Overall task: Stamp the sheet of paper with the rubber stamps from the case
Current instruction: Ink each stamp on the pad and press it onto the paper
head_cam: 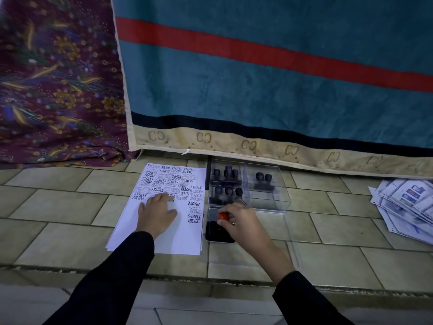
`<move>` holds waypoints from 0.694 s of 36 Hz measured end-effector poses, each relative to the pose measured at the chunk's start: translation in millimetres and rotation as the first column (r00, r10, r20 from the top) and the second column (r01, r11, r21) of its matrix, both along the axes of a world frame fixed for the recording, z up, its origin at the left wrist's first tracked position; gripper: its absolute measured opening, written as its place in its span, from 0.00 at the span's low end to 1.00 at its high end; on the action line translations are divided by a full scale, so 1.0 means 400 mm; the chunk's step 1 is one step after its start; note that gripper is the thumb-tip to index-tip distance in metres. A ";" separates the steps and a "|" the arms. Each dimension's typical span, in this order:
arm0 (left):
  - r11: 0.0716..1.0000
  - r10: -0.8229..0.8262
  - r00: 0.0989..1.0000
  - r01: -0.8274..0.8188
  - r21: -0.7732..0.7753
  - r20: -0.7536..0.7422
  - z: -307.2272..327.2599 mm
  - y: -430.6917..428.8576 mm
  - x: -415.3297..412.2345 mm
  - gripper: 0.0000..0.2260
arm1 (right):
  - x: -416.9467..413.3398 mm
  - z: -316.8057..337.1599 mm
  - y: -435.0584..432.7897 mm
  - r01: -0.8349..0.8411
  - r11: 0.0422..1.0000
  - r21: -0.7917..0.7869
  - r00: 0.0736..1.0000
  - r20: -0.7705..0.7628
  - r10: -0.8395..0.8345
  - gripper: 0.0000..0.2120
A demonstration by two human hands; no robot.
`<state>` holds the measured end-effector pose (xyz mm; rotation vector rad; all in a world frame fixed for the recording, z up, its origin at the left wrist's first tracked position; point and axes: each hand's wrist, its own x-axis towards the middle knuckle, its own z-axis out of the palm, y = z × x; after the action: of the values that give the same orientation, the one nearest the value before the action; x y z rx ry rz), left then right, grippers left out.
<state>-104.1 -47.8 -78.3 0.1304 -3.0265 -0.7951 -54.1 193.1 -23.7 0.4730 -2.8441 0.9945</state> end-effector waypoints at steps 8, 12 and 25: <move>1.000 -0.012 0.999 0.011 -0.029 -0.040 -0.010 -0.007 0.002 0.19 | 0.005 -0.003 -0.011 0.014 1.000 -0.004 1.000 -0.027 -0.014 0.10; 1.000 -0.010 0.997 0.011 0.010 -0.083 -0.020 -0.006 0.006 0.18 | 0.003 -0.001 -0.011 0.024 1.000 -0.019 1.000 0.000 -0.024 0.11; 0.871 -0.460 0.847 0.489 0.050 -0.267 -0.049 0.068 0.062 0.32 | 0.001 0.010 -0.008 0.034 0.999 -0.023 0.999 -0.007 -0.034 0.12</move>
<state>-79.3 -20.4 -98.1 -0.6976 -2.7909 -0.9273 -53.7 190.0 -19.6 0.4237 -2.8207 1.0159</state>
